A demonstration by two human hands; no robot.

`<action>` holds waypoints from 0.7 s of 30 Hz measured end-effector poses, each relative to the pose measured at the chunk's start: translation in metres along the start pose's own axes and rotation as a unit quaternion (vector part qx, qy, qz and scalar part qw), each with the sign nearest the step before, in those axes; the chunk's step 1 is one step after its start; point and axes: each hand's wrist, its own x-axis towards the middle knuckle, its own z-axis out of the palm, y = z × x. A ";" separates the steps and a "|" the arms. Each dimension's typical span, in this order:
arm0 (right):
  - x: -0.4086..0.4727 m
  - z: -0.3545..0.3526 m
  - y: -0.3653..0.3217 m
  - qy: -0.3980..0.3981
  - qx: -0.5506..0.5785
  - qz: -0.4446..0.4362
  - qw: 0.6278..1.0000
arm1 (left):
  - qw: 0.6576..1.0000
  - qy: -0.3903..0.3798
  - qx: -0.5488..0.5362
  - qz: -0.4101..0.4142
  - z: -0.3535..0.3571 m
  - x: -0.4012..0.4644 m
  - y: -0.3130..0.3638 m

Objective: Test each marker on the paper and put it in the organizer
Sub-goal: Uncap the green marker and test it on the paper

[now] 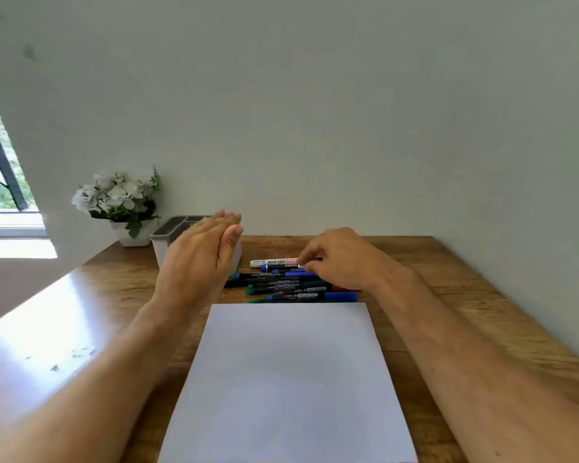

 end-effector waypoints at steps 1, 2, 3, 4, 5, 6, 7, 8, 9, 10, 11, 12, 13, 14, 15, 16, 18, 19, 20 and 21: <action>-0.001 0.002 -0.002 -0.008 -0.020 -0.002 1.000 | 1.000 -0.005 -0.010 -0.006 0.002 -0.001 0.000; -0.002 0.002 -0.003 -0.016 -0.026 0.001 1.000 | 1.000 -0.016 -0.009 -0.009 0.001 0.000 0.002; -0.003 0.005 -0.002 -0.023 -0.026 -0.001 0.999 | 1.000 -0.026 0.000 -0.007 0.004 -0.001 0.001; -0.004 0.008 -0.001 -0.032 -0.018 -0.001 0.999 | 0.999 -0.043 0.007 -0.008 0.007 -0.003 0.000; -0.003 0.010 -0.001 -0.036 -0.013 -0.002 0.999 | 0.998 -0.054 0.012 -0.007 0.010 -0.003 -0.002; -0.003 0.010 -0.002 -0.035 -0.011 -0.003 0.999 | 0.998 -0.059 0.014 -0.004 0.012 -0.004 -0.003; -0.003 0.010 -0.003 -0.036 -0.010 -0.004 0.999 | 0.998 -0.064 0.015 -0.001 0.013 -0.004 -0.005; -0.002 0.010 -0.002 -0.033 -0.013 -0.007 0.999 | 0.998 -0.065 0.014 -0.002 0.013 -0.004 -0.006; -0.002 0.009 -0.003 -0.032 -0.014 -0.009 0.999 | 0.997 -0.071 0.017 -0.002 0.014 -0.004 -0.005; -0.003 0.008 -0.004 -0.030 -0.015 -0.010 0.999 | 0.997 -0.074 0.020 -0.002 0.015 -0.004 -0.005; -0.003 0.007 -0.005 -0.030 -0.015 -0.010 0.999 | 0.997 -0.076 0.020 -0.003 0.015 -0.004 -0.004; -0.003 0.006 -0.005 -0.032 -0.014 -0.012 0.999 | 0.997 -0.079 0.020 -0.002 0.016 -0.003 -0.004; -0.004 0.005 -0.007 -0.035 -0.017 -0.010 0.999 | 0.996 -0.082 0.022 -0.004 0.016 -0.003 -0.003; -0.004 0.005 -0.008 -0.040 -0.020 -0.009 0.999 | 0.996 -0.085 0.025 -0.004 0.017 -0.002 -0.003; -0.004 0.005 -0.010 -0.046 -0.022 -0.006 0.999 | 0.996 -0.087 0.029 -0.005 0.017 -0.002 -0.003; -0.004 0.005 -0.011 -0.053 -0.023 -0.004 0.998 | 0.996 -0.089 0.031 -0.006 0.017 -0.002 -0.003; -0.004 0.007 -0.014 -0.066 -0.027 -0.003 0.997 | 0.996 -0.089 0.032 -0.003 0.018 -0.001 -0.002; -0.003 0.009 -0.014 -0.072 -0.028 0.001 0.997 | 0.995 -0.090 0.031 -0.003 0.019 0.000 -0.002; -0.003 0.010 -0.014 -0.077 -0.030 0.004 0.997 | 0.995 -0.092 0.029 -0.006 0.019 0.001 -0.003; -0.003 0.011 -0.014 -0.083 -0.032 0.006 0.996 | 0.995 -0.095 0.028 -0.008 0.019 0.001 -0.003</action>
